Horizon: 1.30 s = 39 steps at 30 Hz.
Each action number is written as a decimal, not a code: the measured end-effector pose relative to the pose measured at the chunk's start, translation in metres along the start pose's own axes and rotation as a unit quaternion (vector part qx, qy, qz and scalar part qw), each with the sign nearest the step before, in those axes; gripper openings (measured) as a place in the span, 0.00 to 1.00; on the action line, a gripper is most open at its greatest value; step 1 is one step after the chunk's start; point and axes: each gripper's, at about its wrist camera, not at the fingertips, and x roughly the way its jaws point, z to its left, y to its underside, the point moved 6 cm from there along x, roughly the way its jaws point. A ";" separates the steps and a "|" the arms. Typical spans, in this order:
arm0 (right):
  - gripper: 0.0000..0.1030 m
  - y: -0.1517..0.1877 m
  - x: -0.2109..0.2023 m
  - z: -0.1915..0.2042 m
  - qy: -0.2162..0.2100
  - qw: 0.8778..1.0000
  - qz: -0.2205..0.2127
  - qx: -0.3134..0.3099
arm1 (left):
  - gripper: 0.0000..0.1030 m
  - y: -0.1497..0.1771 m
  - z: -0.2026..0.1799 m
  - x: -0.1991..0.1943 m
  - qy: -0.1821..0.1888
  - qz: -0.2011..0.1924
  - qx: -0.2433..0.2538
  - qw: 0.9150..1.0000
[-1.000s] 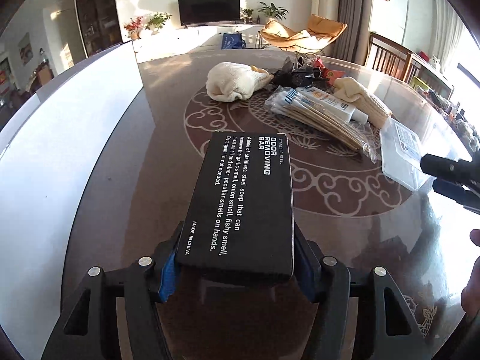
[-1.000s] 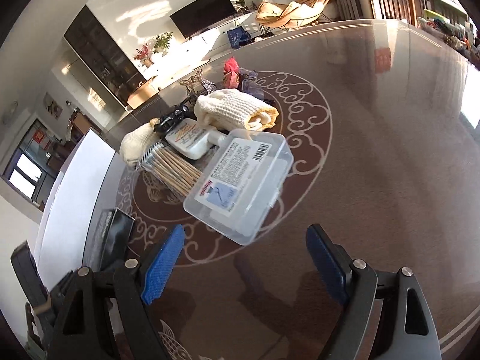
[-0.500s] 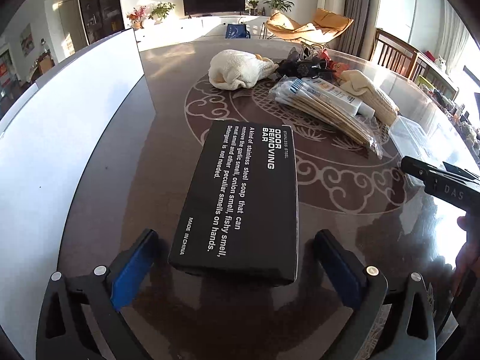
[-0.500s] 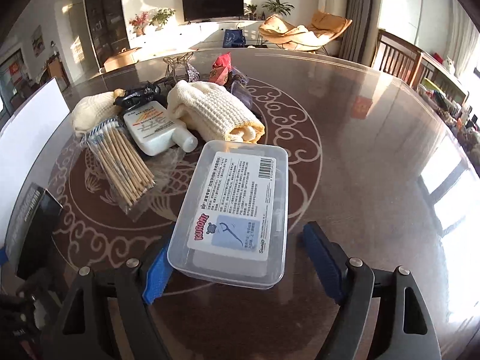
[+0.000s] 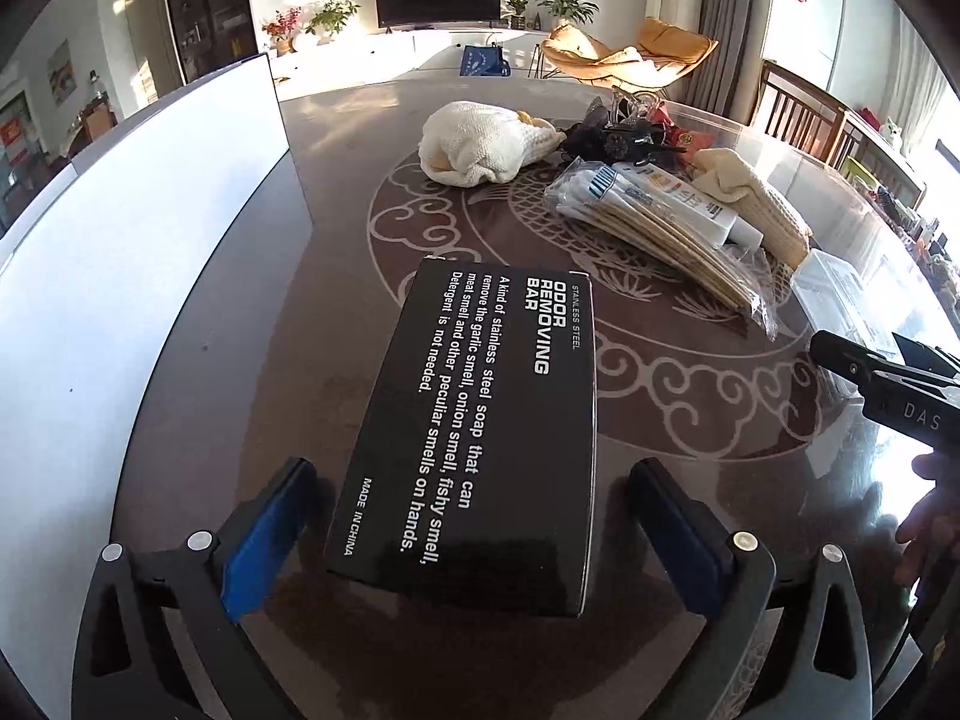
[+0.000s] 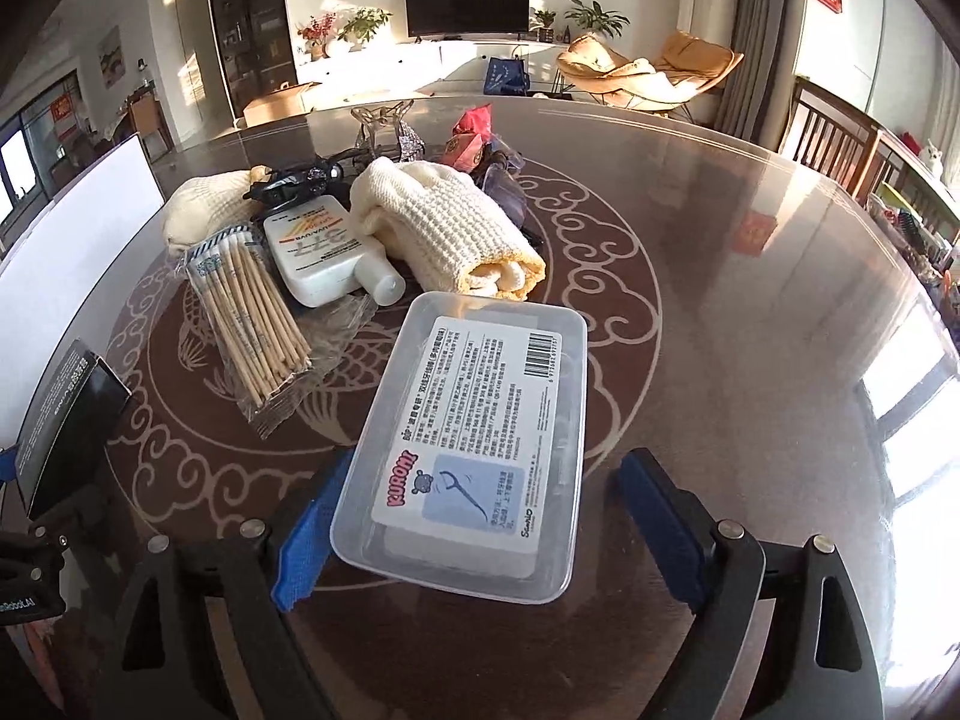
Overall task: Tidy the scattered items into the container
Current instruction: 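Lift the black box with the left gripper while the right gripper carries the clear box, then lower both boxes into the white container and open both grippers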
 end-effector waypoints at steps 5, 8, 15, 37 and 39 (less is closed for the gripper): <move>0.87 -0.001 0.001 -0.001 0.000 1.000 0.000 0.002 | 1.00 0.001 0.000 -0.001 0.002 -0.002 0.004 1.000; 0.88 -0.002 0.001 -0.001 0.002 1.000 0.000 0.002 | 1.00 0.002 0.000 -0.001 0.001 -0.003 0.003 1.000; 0.88 -0.002 0.001 -0.002 0.001 1.000 0.000 0.003 | 1.00 0.007 0.002 -0.005 -0.009 -0.006 -0.015 1.000; 0.61 0.033 -0.090 0.051 -0.114 0.991 -0.060 -0.025 | 0.56 0.025 0.021 -0.086 0.041 -0.050 -0.068 0.996; 0.61 0.027 -0.101 0.069 -0.131 0.988 -0.071 -0.039 | 0.56 0.019 0.033 -0.104 0.042 -0.067 -0.079 0.994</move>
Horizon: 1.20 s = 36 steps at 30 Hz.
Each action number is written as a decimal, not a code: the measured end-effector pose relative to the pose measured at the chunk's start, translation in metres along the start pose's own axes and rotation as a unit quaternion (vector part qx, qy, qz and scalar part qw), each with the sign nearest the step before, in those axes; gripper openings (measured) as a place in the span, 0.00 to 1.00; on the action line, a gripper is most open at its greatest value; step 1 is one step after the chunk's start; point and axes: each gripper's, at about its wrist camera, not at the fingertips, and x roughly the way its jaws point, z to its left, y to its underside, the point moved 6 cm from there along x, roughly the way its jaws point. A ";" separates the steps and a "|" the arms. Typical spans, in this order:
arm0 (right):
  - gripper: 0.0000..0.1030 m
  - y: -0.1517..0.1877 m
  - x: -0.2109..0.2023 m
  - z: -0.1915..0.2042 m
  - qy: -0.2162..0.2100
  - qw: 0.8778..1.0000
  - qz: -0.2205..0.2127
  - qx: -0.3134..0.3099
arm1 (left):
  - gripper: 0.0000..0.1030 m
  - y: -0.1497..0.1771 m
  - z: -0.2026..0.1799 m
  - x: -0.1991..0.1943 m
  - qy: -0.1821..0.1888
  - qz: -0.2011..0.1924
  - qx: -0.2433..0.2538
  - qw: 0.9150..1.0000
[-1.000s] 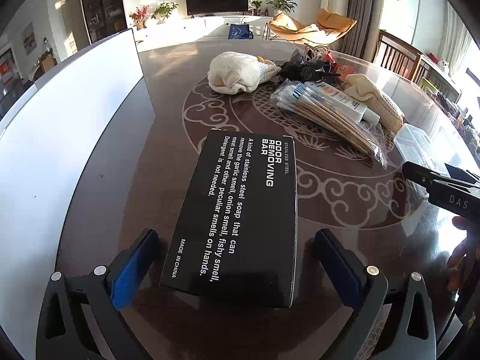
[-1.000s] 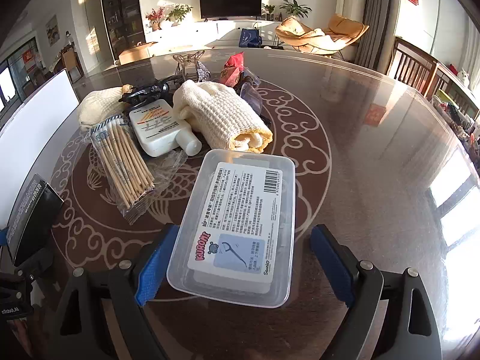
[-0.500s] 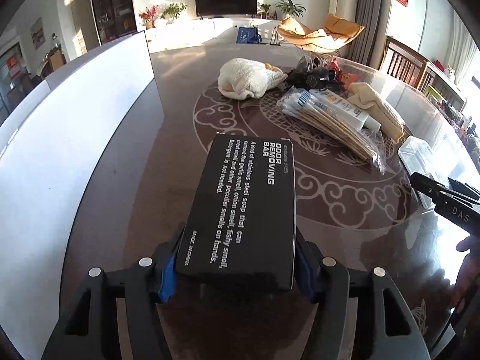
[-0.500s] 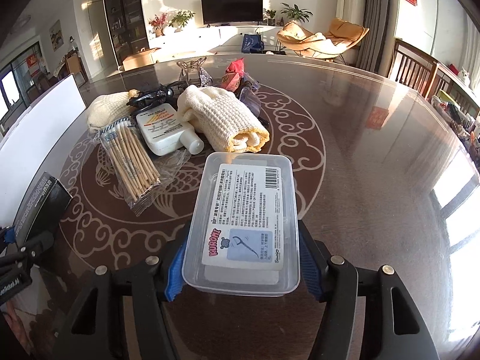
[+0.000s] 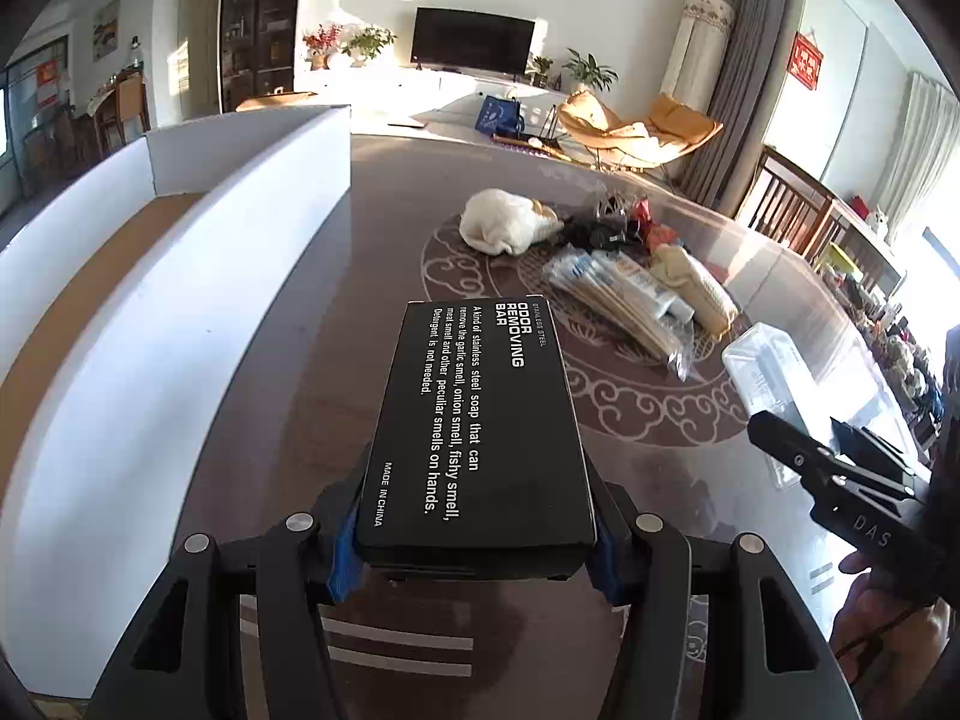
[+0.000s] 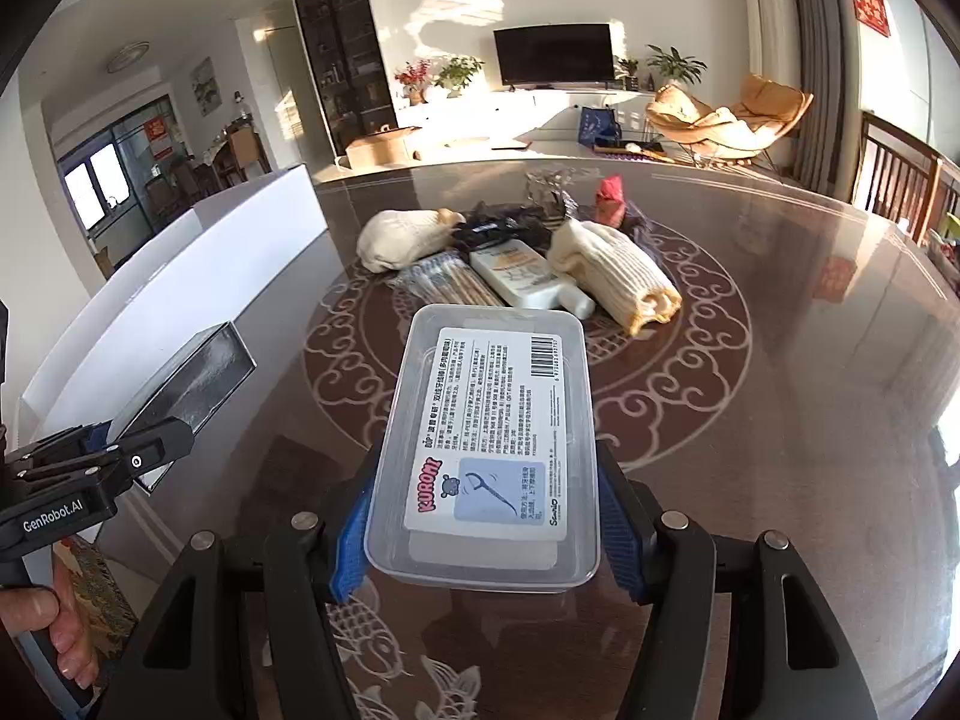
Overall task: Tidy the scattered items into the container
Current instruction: 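Lower both boxes into the white container and open both grippers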
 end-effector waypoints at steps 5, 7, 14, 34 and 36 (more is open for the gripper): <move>0.61 -0.032 -0.015 0.052 -0.041 0.998 -0.032 -0.036 | 0.56 -0.023 0.035 -0.052 -0.007 -0.054 -0.033 0.998; 0.61 -0.045 -0.022 0.077 -0.063 0.996 -0.042 -0.049 | 0.56 -0.032 0.055 -0.073 -0.016 -0.075 -0.046 0.996; 0.61 -0.092 -0.023 0.207 -0.161 0.977 -0.057 -0.127 | 0.56 -0.047 0.167 -0.114 -0.101 -0.104 -0.115 0.983; 0.63 -0.063 0.138 0.395 -0.147 0.929 0.068 -0.332 | 0.73 -0.015 0.280 -0.060 -0.216 -0.004 -0.192 0.958; 0.63 -0.061 0.140 0.395 -0.145 0.925 0.070 -0.344 | 0.75 -0.014 0.278 -0.062 -0.223 -0.005 -0.191 0.956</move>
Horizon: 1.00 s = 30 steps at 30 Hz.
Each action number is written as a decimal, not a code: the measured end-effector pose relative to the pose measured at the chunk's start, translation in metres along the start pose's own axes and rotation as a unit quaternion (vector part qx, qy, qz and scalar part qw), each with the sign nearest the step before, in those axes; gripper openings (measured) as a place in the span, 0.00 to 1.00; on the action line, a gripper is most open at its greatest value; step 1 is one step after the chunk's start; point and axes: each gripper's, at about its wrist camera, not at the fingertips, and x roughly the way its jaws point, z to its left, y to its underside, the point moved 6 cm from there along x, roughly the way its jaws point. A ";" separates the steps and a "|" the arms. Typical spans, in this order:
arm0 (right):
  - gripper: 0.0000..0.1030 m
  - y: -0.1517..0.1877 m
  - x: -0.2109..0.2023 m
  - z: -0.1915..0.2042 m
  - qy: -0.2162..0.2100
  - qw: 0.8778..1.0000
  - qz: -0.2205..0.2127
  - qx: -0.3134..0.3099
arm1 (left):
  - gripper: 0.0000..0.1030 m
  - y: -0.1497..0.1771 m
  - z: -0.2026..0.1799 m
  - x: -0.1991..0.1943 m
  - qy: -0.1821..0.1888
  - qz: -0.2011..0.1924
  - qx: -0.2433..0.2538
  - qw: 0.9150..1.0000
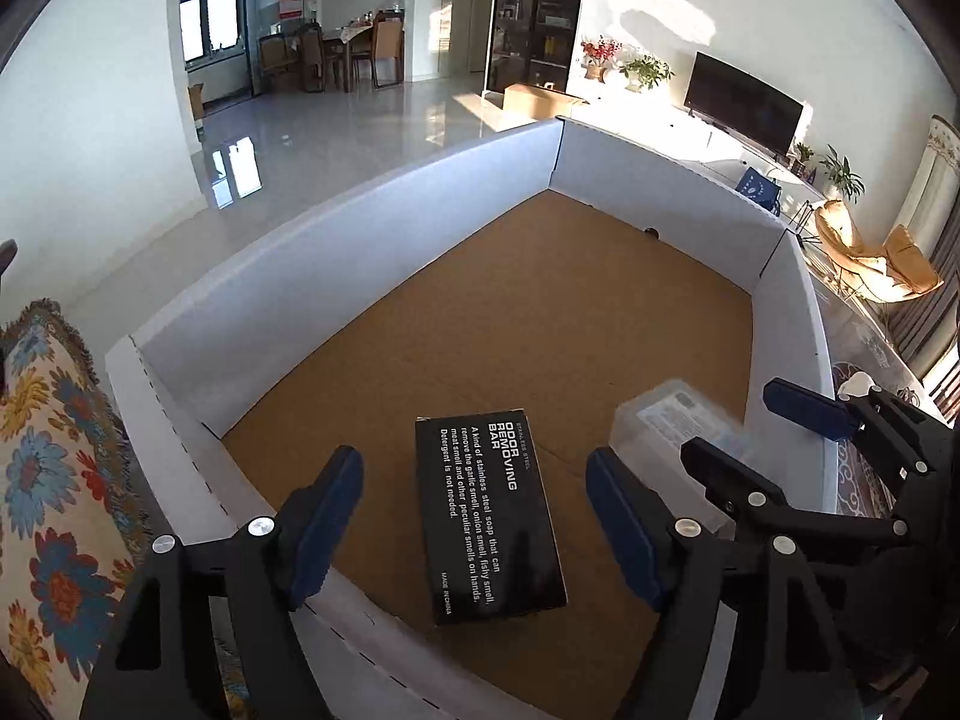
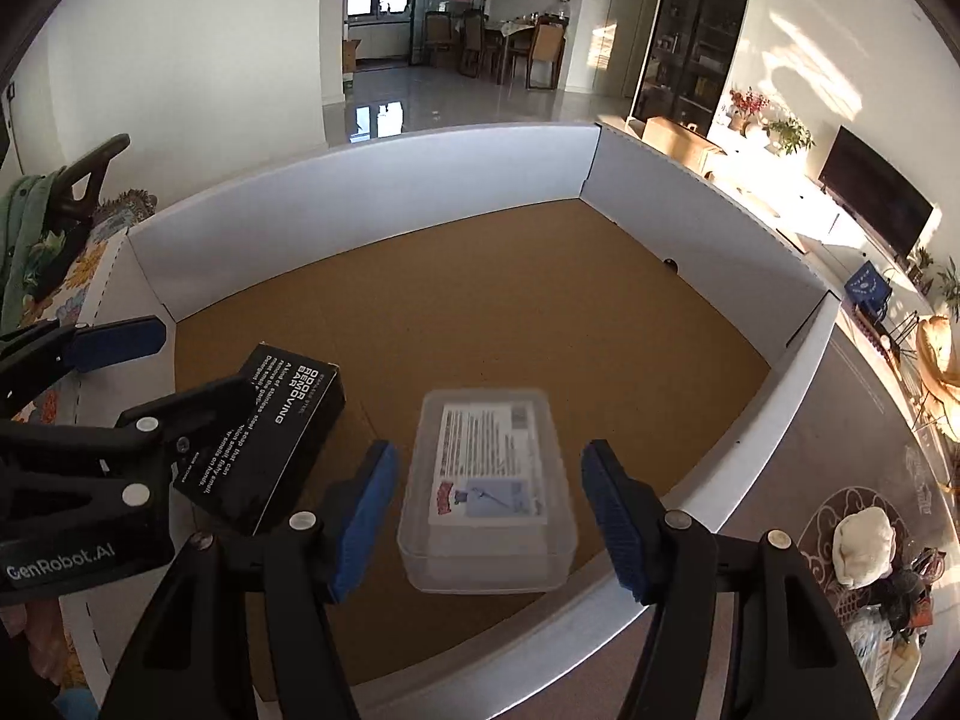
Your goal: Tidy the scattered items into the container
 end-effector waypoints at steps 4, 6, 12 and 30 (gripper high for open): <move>0.63 -0.004 -0.013 0.000 -0.052 0.999 -0.012 -0.004 | 0.79 0.000 0.012 -0.010 0.015 -0.009 -0.037 0.999; 0.63 -0.005 -0.032 -0.001 -0.047 0.998 -0.048 0.000 | 0.79 -0.002 0.014 -0.019 0.025 -0.022 -0.053 0.998; 0.63 0.045 -0.092 -0.053 0.014 0.988 -0.134 0.081 | 0.79 0.001 -0.030 -0.066 0.067 -0.064 -0.024 0.995; 0.63 0.381 -0.175 -0.240 0.238 0.897 0.021 0.371 | 0.99 0.177 -0.359 -0.048 0.244 -0.030 0.333 0.910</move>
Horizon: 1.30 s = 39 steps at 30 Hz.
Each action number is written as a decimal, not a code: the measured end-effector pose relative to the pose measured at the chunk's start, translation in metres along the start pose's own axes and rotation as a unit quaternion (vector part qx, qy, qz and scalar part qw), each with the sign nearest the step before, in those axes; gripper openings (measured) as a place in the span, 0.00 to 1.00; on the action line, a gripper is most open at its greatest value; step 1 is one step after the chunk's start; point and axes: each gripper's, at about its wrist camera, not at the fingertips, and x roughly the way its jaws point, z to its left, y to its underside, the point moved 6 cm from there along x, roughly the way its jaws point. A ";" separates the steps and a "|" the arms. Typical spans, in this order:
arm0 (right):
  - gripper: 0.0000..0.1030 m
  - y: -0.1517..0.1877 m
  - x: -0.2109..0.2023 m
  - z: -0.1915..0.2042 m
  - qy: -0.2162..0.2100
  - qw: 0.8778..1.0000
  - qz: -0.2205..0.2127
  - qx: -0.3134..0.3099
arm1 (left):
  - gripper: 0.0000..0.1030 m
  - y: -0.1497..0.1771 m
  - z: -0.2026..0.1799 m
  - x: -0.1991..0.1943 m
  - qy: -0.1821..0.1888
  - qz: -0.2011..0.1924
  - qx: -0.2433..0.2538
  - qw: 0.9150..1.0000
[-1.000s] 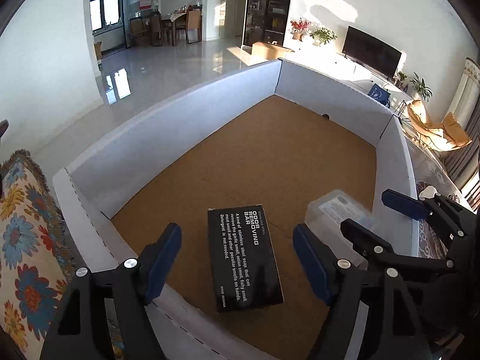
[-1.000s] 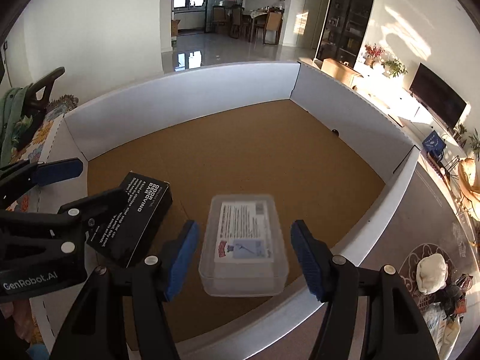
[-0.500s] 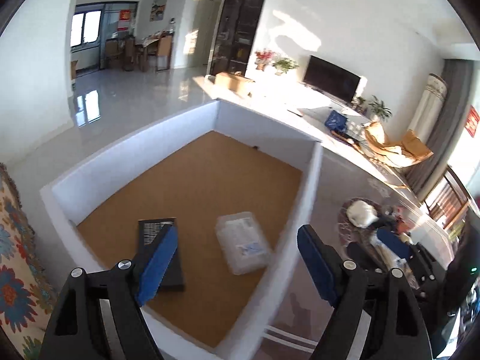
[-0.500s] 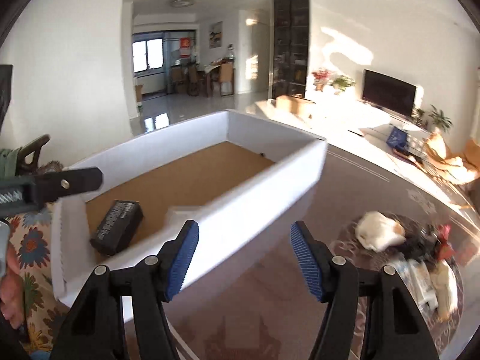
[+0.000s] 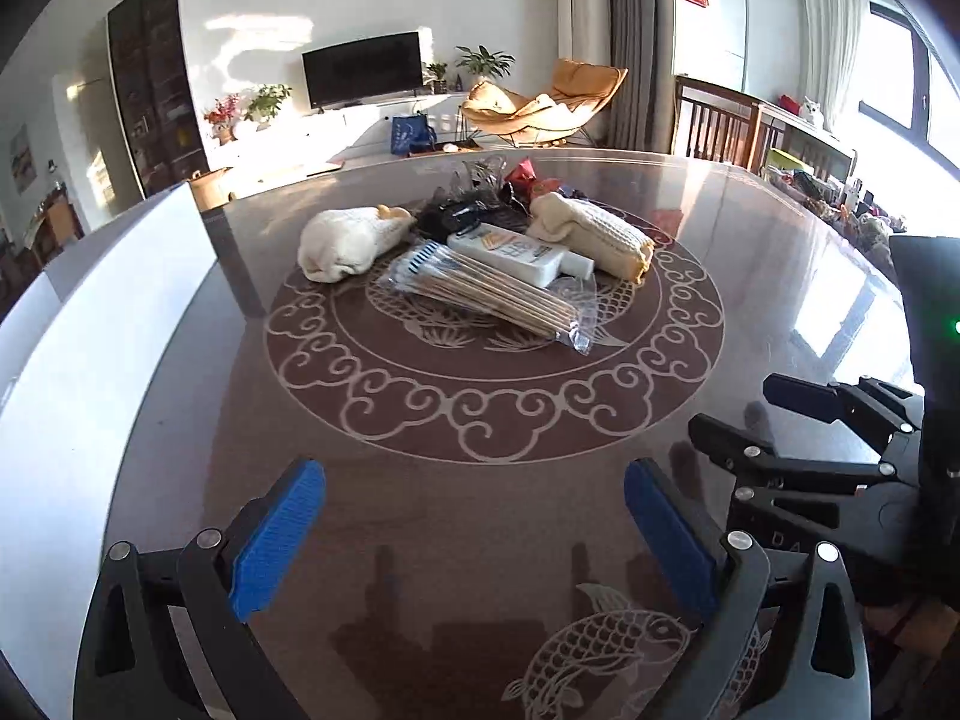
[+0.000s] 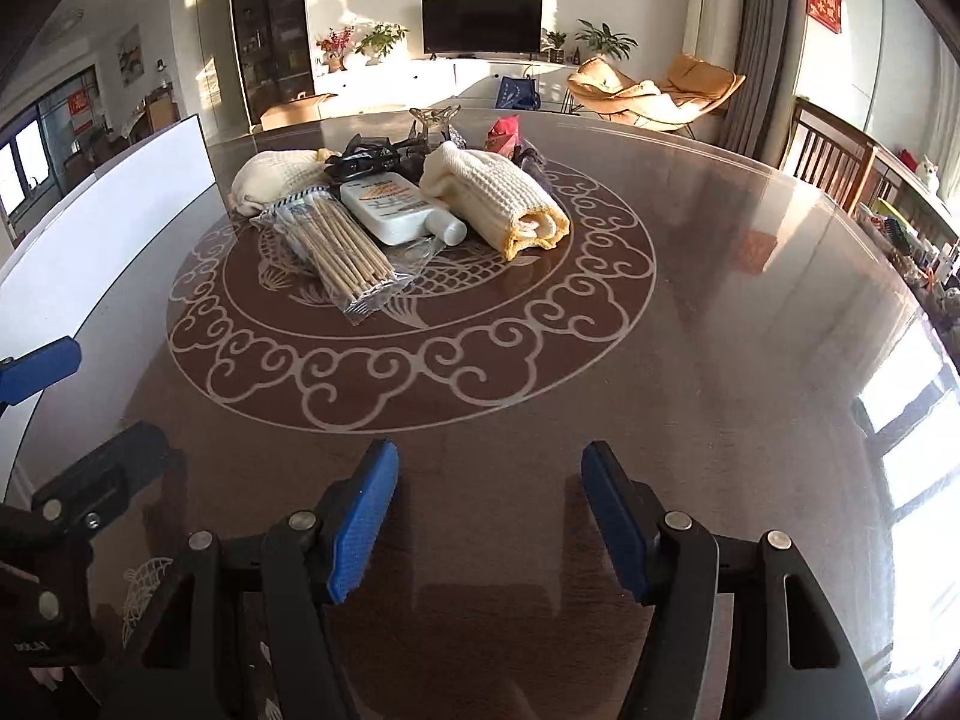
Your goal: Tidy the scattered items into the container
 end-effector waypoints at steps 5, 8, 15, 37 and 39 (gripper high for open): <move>0.63 0.003 -0.004 0.006 -0.013 1.000 0.001 0.001 | 0.98 0.010 0.001 0.025 0.042 0.031 -0.052 0.997; 0.63 0.004 -0.006 0.010 -0.010 1.000 0.001 0.000 | 0.98 0.013 0.002 0.035 0.033 0.041 -0.056 0.997; 0.64 0.004 -0.006 0.007 -0.003 1.000 0.000 0.013 | 0.99 0.015 0.001 0.036 0.023 0.048 -0.054 0.997; 0.64 0.004 -0.005 0.007 -0.002 1.000 0.000 0.013 | 0.99 0.014 0.004 0.033 0.020 0.048 -0.054 0.997; 0.64 0.004 -0.005 0.007 -0.002 1.000 0.000 0.013 | 0.99 0.014 0.004 0.033 0.020 0.048 -0.054 0.997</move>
